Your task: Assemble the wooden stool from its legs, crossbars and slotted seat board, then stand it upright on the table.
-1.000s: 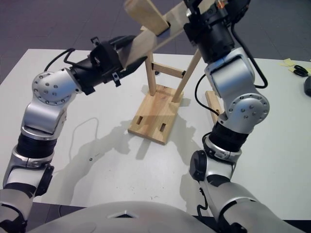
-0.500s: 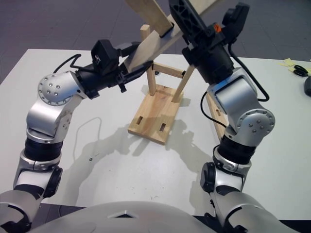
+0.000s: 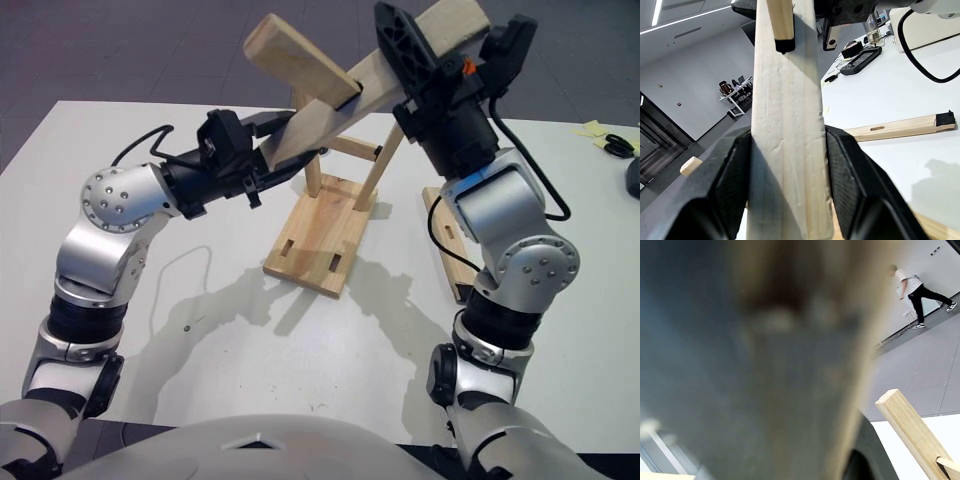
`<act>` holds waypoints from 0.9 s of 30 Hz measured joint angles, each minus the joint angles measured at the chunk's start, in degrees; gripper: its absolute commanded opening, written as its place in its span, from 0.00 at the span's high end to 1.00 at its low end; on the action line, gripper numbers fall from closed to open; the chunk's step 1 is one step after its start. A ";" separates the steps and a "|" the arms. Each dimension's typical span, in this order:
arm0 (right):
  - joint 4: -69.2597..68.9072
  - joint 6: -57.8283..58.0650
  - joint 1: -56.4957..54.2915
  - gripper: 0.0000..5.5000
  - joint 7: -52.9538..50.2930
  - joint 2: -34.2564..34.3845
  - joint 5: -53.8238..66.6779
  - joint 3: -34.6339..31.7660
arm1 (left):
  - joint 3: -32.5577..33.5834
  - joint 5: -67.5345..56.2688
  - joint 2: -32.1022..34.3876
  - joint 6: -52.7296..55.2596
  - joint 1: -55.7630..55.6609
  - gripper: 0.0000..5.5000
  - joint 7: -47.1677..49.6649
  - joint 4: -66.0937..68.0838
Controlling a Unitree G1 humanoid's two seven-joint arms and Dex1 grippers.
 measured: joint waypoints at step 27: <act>3.97 3.90 17.13 0.82 22.33 -22.96 -11.03 -5.87 | -6.43 14.56 12.19 -1.24 21.51 0.02 -0.05 9.44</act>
